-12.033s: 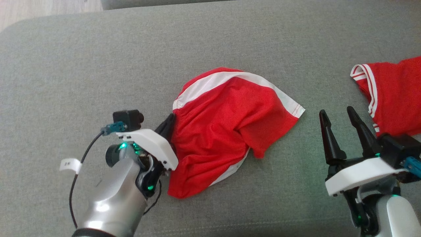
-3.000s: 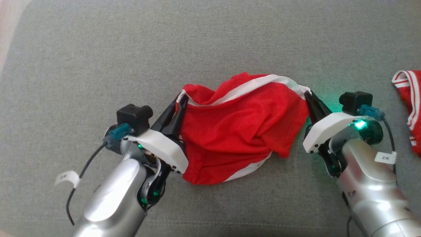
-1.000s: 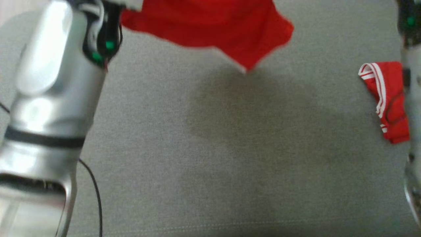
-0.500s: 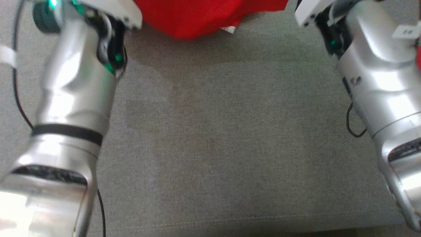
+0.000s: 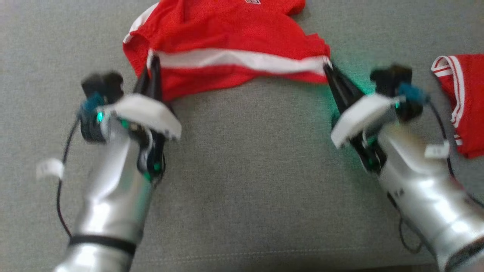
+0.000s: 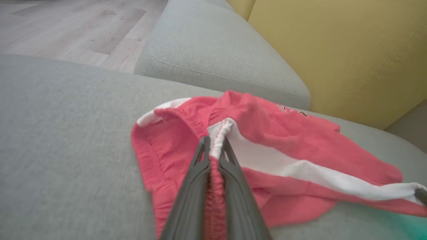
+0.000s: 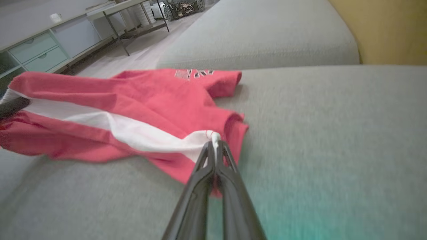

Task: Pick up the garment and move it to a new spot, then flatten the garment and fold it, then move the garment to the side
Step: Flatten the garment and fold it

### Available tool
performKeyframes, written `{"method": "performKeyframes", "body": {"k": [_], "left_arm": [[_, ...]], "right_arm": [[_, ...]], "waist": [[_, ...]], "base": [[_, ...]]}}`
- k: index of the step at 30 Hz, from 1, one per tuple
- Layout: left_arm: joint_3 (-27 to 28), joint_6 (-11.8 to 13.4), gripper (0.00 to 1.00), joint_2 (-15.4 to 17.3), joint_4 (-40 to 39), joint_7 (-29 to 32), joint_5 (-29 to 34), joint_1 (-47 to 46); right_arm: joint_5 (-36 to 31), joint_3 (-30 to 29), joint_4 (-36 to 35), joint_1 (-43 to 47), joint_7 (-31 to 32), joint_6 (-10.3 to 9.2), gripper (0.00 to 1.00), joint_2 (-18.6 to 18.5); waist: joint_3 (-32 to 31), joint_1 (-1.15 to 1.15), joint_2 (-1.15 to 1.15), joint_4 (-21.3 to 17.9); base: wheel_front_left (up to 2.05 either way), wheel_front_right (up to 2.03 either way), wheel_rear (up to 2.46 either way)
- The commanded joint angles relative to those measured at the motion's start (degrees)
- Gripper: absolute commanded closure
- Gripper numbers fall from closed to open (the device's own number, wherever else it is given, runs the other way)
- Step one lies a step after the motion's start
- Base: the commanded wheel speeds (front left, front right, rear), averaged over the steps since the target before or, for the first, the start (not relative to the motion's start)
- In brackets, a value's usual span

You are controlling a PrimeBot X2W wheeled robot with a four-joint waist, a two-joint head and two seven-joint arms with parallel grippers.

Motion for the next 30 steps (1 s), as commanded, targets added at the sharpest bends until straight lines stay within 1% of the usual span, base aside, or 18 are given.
{"method": "performKeyframes", "body": {"k": [1,5,9,13,16,19,22,27,28,30], "left_arm": [[0.99,-0.02,1.0,1.41,-3.53,-0.28,0.89,1.76],[1.34,0.26,1.0,1.4,-10.07,-0.28,3.2,9.92],[2.02,0.15,1.0,1.51,-16.39,-0.28,5.26,18.64],[2.32,0.37,1.0,2.23,-21.74,-0.28,6.49,26.89],[2.5,0.98,1.0,2.54,-25.59,-0.28,6.42,32.25],[2.71,1.86,1.0,2.96,-29.4,0.18,5.92,36.73],[3.26,3.09,1.0,3.37,-33.25,1.54,5.17,40.8],[4.16,5.16,1.0,4.18,-38.89,3.91,4.3,46.48],[4.4,5.88,1.0,4.41,-40.89,4.77,4.0,48.59],[4.63,6.66,1.0,4.54,-42.9,5.58,3.73,50.41]], "right_arm": [[1.01,0.41,-2.55,2.4,-0.95,-0.05,1.0,-1.08],[2.71,-1.41,-8.22,9.96,-1.13,-0.05,1.0,-4.46],[1.94,-5.29,-14.28,17.89,-1.21,-0.05,1.0,-7.16],[-0.11,-10.53,-20.54,26.62,-0.97,-0.05,1.0,-7.98],[-2.43,-16.07,-25.89,34.39,0.98,-0.05,1.0,-7.76],[-5.63,-22.16,-32.49,42.56,4.63,-0.05,1.0,-6.06],[-9.28,-26.93,-40.19,50.03,9.68,-0.05,1.0,-3.05],[-14.71,-32.92,-51.16,59.41,17.85,-0.05,1.0,1.83],[-16.2,-34.45,-54.58,62.26,20.44,-0.05,1.0,3.39],[-17.31,-35.61,-57.46,64.45,22.56,-0.05,1.0,4.47]], "waist": [[-0.71,-0.01,0.0,-0.3],[-2.37,-0.01,0.0,-0.98],[-5.09,-0.01,0.0,-1.85],[-8.12,-0.01,0.0,-2.17],[-9.92,-0.01,0.0,-1.85],[-11.45,-0.01,0.0,-1.71],[-12.92,-0.01,0.0,-2.11],[-15.0,-0.01,0.0,-2.46],[-15.73,-0.01,0.0,-2.38],[-16.08,-0.01,0.0,-2.35]], "base": [[0.0,0.0,0.0],[0.0,0.0,0.0],[0.0,0.0,0.0],[0.0,0.0,0.0],[0.0,0.0,0.0],[0.0,0.0,0.0],[0.0,0.0,0.0],[0.0,0.0,0.0],[0.0,0.0,0.0],[0.0,0.0,0.0]]}}
